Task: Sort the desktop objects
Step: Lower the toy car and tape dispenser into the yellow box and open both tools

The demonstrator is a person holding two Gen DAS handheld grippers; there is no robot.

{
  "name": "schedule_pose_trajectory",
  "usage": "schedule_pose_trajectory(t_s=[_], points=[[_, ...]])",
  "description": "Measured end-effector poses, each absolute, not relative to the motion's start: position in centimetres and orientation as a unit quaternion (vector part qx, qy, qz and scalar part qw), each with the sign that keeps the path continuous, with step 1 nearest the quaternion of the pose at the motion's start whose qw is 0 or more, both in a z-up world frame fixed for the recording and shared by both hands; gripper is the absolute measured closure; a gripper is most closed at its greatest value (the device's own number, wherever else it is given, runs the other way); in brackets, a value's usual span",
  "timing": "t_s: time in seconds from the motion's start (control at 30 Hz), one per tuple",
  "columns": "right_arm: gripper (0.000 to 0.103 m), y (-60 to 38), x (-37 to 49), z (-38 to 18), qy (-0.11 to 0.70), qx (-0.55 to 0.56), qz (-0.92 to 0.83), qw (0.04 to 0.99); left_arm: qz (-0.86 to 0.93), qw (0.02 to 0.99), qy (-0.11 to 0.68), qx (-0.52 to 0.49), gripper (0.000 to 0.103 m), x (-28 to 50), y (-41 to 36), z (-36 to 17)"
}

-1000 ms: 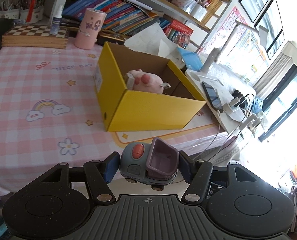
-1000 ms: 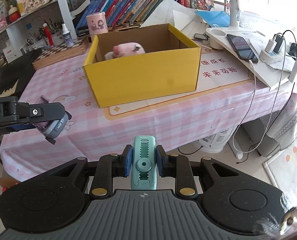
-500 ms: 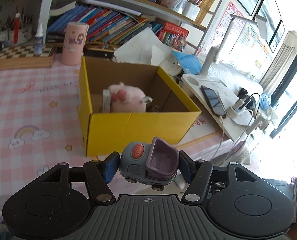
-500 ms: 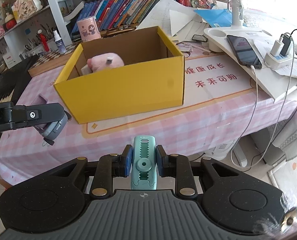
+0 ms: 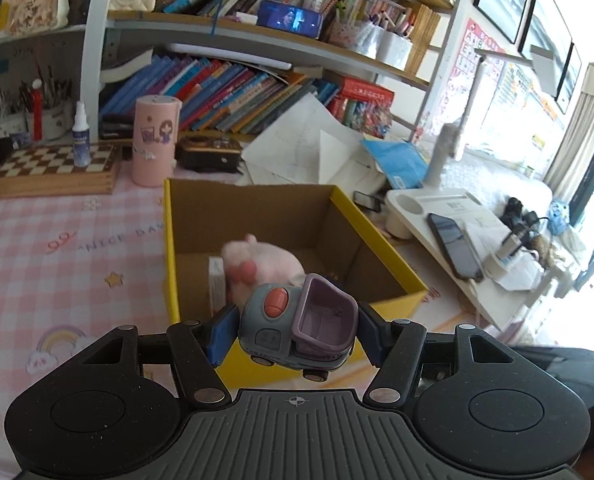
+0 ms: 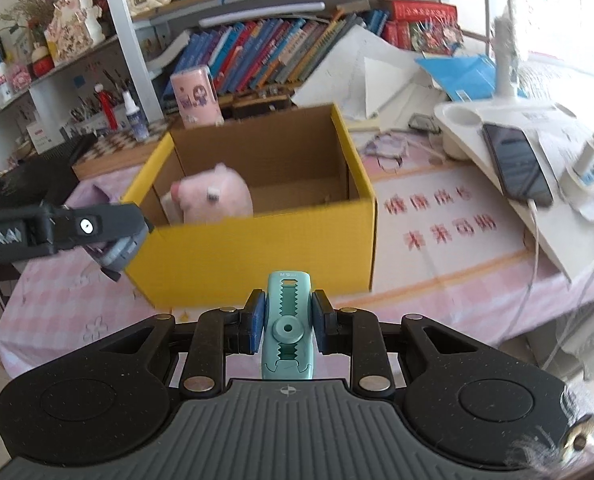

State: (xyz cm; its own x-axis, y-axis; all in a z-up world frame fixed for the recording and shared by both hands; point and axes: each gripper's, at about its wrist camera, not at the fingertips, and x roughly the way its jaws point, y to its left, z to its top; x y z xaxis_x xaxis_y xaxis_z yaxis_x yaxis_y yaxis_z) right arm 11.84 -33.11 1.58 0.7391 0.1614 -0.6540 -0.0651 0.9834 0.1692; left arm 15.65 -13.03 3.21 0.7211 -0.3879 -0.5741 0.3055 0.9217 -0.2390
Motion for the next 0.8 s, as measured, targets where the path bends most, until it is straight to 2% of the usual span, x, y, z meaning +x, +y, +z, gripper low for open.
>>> schedule_pose_trajectory(t_s=[0.33,0.7,0.8], points=[[0.08,-33.7,17.7,3.6,0.317,0.044,0.086,0.944,-0.162,0.932,0.323,-0.029,0.041,19.7,-14.7,2.5],[0.08,-32.4,24.1,1.3,0.345,-0.015,0.119,0.931,-0.129,0.924,0.354,0.07,0.041,22.0,-16.8,-0.7],[0.08,-31.9,25.1,0.1,0.361,-0.037,0.133,0.922,-0.122,0.923,0.361,0.05,0.041,22.1,-16.2,-1.3]])
